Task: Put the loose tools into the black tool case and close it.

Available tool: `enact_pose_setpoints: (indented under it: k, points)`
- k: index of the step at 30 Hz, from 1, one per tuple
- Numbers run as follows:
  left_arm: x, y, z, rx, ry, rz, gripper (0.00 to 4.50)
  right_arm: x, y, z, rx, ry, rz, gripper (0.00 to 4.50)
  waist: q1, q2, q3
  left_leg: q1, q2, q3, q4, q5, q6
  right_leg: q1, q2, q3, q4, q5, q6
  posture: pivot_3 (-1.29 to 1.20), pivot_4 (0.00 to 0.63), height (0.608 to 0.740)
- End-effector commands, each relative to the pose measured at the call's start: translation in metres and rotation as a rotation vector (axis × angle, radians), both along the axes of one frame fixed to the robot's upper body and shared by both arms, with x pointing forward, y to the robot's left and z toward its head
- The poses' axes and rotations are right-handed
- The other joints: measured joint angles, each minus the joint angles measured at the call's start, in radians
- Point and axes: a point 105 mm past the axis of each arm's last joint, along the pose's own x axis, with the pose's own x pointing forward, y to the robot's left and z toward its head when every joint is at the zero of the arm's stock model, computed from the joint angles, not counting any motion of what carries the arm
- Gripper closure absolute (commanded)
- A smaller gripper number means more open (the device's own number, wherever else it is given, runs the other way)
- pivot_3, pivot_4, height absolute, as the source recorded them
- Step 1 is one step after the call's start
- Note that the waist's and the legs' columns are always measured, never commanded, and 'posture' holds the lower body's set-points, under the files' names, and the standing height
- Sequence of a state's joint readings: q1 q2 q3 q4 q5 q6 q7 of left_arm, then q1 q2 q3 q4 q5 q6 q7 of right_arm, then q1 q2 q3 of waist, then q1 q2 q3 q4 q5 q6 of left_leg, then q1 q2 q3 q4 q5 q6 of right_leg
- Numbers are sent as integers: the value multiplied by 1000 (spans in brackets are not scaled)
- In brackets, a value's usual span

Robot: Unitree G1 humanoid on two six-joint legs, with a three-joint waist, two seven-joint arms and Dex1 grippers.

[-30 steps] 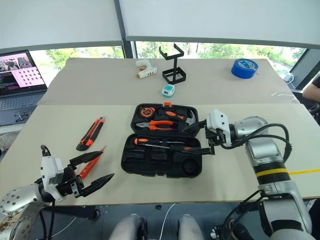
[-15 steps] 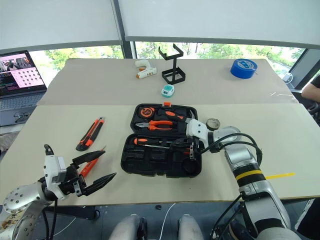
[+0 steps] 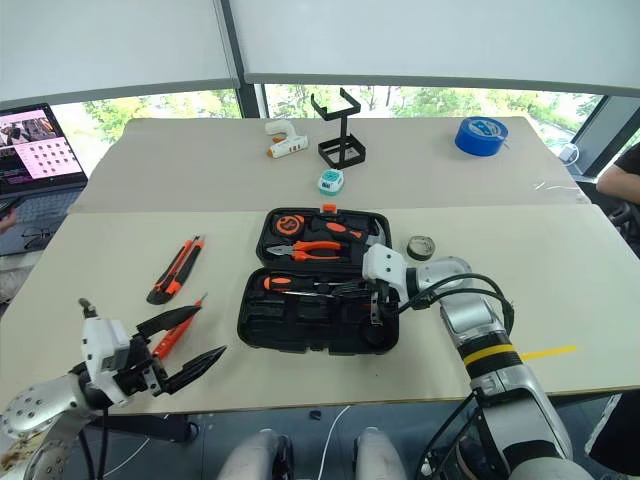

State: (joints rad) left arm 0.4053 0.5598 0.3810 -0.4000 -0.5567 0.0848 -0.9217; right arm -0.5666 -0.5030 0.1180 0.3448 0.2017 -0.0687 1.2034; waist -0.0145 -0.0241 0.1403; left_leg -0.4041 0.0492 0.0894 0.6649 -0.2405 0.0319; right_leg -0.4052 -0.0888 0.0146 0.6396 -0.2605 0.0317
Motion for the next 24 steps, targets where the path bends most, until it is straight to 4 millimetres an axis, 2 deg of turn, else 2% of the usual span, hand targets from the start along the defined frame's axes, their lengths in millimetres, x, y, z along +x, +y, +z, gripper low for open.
enact_pose_setpoints:
  k: [1, 4, 9, 11, 12, 15, 17, 21, 24]
  points:
    - [-18, 48, 3, -23, 2, 206, 0, -14, -39, 40, 164, -112, -36, 3413, 1, 0, 0, 0, 0, 0, 0, 0, 0, 0, 0, 0, 0, 0, 0, 0, 150, 740]
    - [-40, 85, -5, -22, 53, 369, 0, -29, -65, 43, 222, -127, -77, 2358, 4, -1, 0, 0, 0, 0, 0, -1, 1, 2, -1, -1, -4, 0, 0, 0, 150, 740]
    - [-74, 142, -20, 2, 122, 611, 0, -52, -99, 26, 215, -152, -166, 693, 2, -1, 0, 1, 0, 0, 0, -1, 1, 3, 0, -2, -6, 0, 0, 0, 150, 740]
    - [-84, 155, -26, -1, 148, 662, 0, -59, -107, 18, 204, -169, -205, 27, 2, -1, 0, 1, 0, 0, 0, -1, 1, 3, 0, -2, -6, 0, 0, 0, 150, 740]
    - [-85, 156, -29, 9, 163, 656, 0, -62, -110, 12, 201, -135, -214, 27, 2, -1, 0, 1, 0, 0, 0, -1, 1, 3, 0, -2, -6, 0, 0, 0, 150, 740]
    - [-73, 150, -22, 4, 153, 602, 0, -75, -108, 2, 206, -43, -146, 27, 4, -2, 0, 1, 0, 1, 0, -1, 1, 3, 0, -2, -6, 0, 0, 0, 150, 740]
    - [-59, 135, -10, -13, 144, 528, 0, -76, -100, 10, 238, -67, -122, 27, 6, -4, 0, 1, 0, 0, 0, -1, 1, 3, 0, -2, -6, 0, 0, 0, 150, 740]
    - [-28, 103, 6, -47, 185, 437, 0, -78, -77, 28, 294, -114, -50, 27, 5, -4, 0, 1, 1, -1, 0, 0, 0, 3, 0, -1, -5, 0, 0, 0, 150, 740]
    - [-6, 67, 10, -76, 263, 333, 0, -80, -59, 36, 323, -129, 13, 27, 3, -4, 0, 1, 1, -1, 0, 0, 0, 3, 0, -1, -4, 0, 0, 0, 150, 740]
